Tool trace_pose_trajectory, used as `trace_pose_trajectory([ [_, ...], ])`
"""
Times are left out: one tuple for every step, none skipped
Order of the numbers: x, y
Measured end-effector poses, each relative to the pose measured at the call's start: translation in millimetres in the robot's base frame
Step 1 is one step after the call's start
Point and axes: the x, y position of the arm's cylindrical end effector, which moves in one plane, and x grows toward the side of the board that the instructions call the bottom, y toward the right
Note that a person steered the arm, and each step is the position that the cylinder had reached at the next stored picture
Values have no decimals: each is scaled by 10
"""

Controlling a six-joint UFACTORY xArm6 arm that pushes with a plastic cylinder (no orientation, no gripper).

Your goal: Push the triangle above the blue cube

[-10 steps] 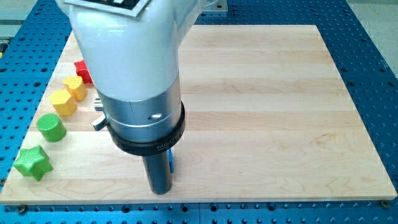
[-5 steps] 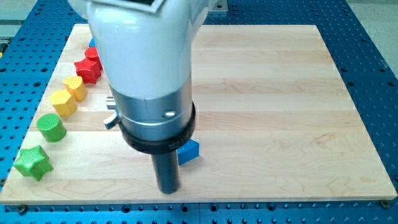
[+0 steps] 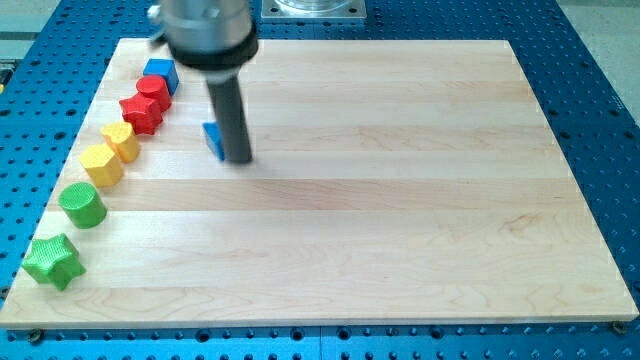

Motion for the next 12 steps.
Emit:
trace_pose_trajectory([
  [244,39],
  [722,-374],
  [18,-159],
  [-877,-62],
  [-633,91],
  [193,-267],
  [-274,-393],
  [-1028,-131],
  [-1345,-121],
  [-1388,-62],
  [-1598,-274],
  [-1693,-419],
])
